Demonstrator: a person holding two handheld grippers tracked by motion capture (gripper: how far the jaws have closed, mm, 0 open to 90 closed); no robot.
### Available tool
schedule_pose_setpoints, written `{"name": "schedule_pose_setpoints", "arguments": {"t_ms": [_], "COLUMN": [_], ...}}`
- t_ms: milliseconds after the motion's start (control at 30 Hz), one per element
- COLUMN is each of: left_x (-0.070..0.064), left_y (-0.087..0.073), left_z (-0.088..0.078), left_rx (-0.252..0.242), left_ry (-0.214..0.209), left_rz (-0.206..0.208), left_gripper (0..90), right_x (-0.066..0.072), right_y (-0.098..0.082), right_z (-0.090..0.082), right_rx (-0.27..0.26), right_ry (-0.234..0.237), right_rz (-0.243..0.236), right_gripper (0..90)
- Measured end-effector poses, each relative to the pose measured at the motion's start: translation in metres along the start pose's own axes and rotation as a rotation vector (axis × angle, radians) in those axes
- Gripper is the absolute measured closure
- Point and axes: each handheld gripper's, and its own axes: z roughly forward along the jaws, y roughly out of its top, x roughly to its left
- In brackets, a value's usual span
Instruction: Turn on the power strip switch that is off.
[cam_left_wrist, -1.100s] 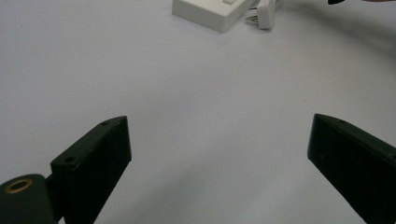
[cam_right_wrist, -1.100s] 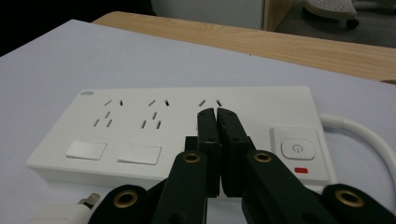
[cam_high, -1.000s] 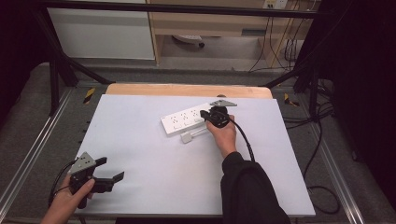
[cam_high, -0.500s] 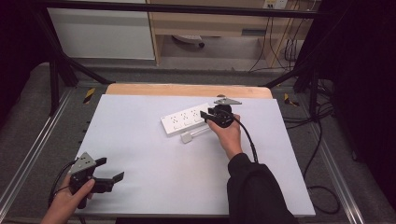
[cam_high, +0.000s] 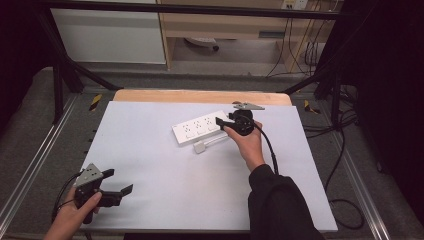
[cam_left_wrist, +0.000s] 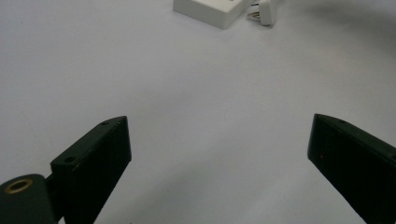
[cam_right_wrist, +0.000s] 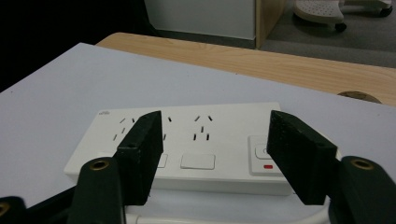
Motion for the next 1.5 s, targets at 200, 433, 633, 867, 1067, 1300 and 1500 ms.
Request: {"name": "schedule_pose_setpoints", "arguments": {"t_ms": [200, 433, 633, 867, 1067, 1300, 1500], "left_x": [0.0, 0.001, 0.001, 0.0, 0.0, 0.0, 0.0], "left_y": [0.0, 0.0, -0.001, -0.001, -0.001, -0.002, -0.002], "left_z": [0.0, 0.0, 0.0, 0.0, 0.0, 0.0, 0.0], "left_rx": [0.0, 0.001, 0.004, 0.011, 0.008, 0.009, 0.009], "left_ry": [0.002, 0.004, 0.003, 0.0, 0.004, 0.005, 0.008], "left_rz": [-0.001, -0.003, -0.003, -0.001, -0.005, -0.009, -0.011], "left_gripper": [6.3, 6.3, 6.3, 6.3, 6.3, 6.3, 6.3], "right_x": [-0.001, -0.003, -0.004, -0.008, -0.012, -0.018, -0.022], "right_y": [0.003, 0.007, 0.011, 0.009, 0.003, -0.008, -0.017], "right_z": [-0.006, -0.016, -0.029, -0.05, -0.07, -0.097, -0.117], "right_rx": [-0.008, -0.029, -0.052, -0.087, -0.093, -0.099, -0.113], "right_ry": [0.002, 0.0, -0.003, 0.012, 0.018, 0.007, 0.0], "right_rz": [0.029, 0.028, 0.022, 0.017, -0.003, -0.016, -0.014], "right_gripper": [20.4, 5.8, 5.1, 5.7, 6.1, 6.2, 6.2]}}
